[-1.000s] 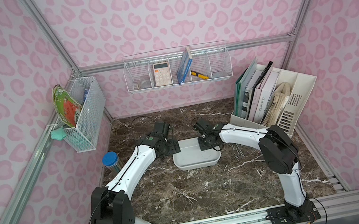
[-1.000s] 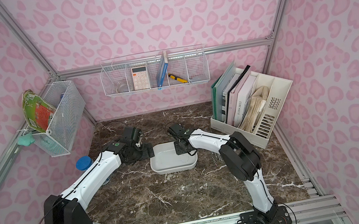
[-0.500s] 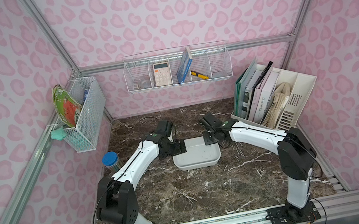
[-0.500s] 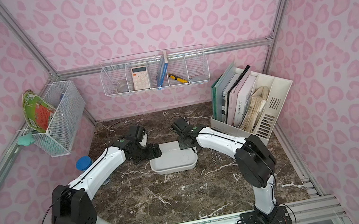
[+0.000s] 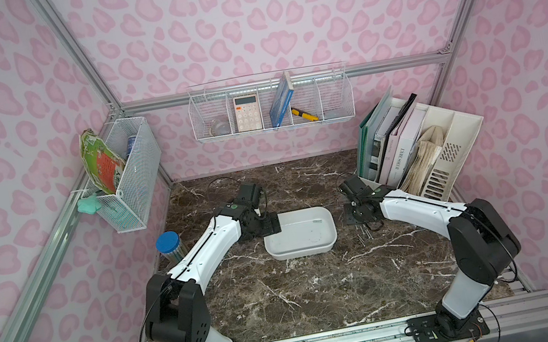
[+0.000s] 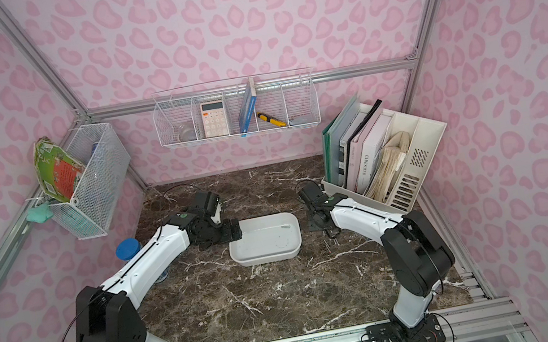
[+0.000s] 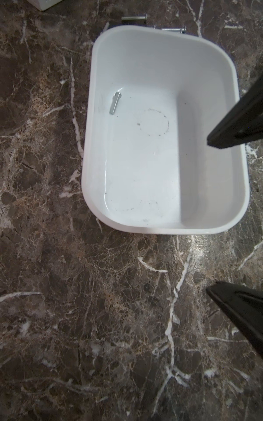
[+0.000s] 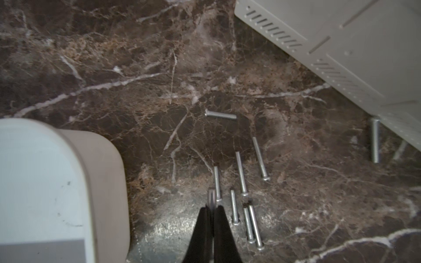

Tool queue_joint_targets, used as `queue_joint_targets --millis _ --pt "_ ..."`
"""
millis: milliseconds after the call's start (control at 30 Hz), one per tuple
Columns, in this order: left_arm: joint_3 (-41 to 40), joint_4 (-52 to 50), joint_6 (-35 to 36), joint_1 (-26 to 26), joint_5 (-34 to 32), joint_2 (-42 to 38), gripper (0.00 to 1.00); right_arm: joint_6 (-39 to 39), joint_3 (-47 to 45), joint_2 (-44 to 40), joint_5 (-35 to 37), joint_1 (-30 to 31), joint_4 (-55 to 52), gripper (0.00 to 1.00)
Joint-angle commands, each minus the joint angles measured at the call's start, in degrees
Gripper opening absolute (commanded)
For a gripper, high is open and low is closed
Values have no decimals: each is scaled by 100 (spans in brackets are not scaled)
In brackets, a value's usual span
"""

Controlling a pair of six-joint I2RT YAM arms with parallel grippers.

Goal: Take out the screws from the storage box
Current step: Place the screw at the center of the board.

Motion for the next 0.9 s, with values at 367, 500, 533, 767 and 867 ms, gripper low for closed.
queue_joint_targets --millis 367,500,533,767,867 --pt "106 -174 90 -1 -259 -106 96 -364 7 648 -384 -111 372 4" --pt "117 -253 170 -1 -298 -435 97 -500 324 997 -620 -127 249 9" --pt "-2 -134 166 -1 -341 -571 97 -534 457 1112 -534 -127 148 10" --pt "-128 -30 113 -1 -355 -641 97 -316 488 1504 -374 3 115 18" --pt "-62 -96 72 -6 -159 -567 97 -83 442 1359 -254 117 187 26"
